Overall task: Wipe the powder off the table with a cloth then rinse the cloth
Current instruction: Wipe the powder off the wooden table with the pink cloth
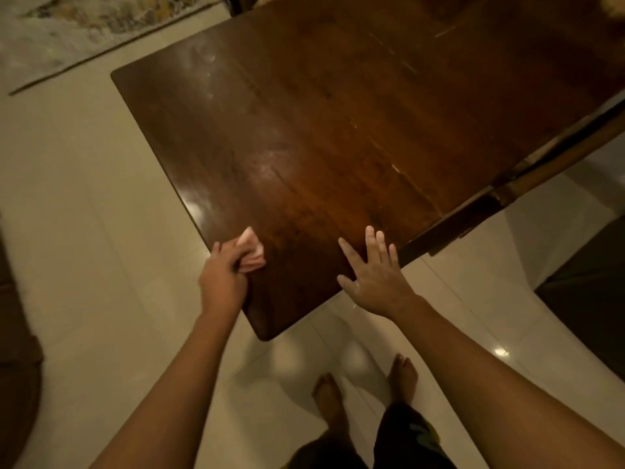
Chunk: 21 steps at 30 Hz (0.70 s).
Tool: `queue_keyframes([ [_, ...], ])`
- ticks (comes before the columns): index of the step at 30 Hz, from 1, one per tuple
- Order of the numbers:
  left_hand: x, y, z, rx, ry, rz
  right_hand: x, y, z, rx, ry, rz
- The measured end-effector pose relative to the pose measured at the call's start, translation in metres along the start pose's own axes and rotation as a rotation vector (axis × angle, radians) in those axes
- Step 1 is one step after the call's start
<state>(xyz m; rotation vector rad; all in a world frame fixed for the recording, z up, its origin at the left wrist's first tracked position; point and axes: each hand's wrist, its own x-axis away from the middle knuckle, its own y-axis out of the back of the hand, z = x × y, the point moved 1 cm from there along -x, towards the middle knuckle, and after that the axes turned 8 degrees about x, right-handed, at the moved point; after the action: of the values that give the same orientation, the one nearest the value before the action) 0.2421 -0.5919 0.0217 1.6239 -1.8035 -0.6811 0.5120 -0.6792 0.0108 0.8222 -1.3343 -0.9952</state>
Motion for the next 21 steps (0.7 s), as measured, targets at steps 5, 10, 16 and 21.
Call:
queue_keyframes([
  [5, 0.072, -0.040, -0.022, -0.136, -0.461, 0.263, 0.033, -0.016, 0.021, 0.015, 0.094, -0.018],
  [10, 0.069, -0.004, 0.012, -0.181, -0.645, 0.445, 0.055, -0.018, 0.033, 0.025, 0.209, 0.004],
  [16, -0.037, -0.006, -0.016, -0.251, -0.082, 0.224, 0.044, 0.005, 0.016, -0.094, 0.052, -0.013],
  [21, -0.087, -0.088, -0.114, -0.327, -0.291, 0.426, 0.046, 0.017, -0.008, -0.116, -0.106, 0.054],
])
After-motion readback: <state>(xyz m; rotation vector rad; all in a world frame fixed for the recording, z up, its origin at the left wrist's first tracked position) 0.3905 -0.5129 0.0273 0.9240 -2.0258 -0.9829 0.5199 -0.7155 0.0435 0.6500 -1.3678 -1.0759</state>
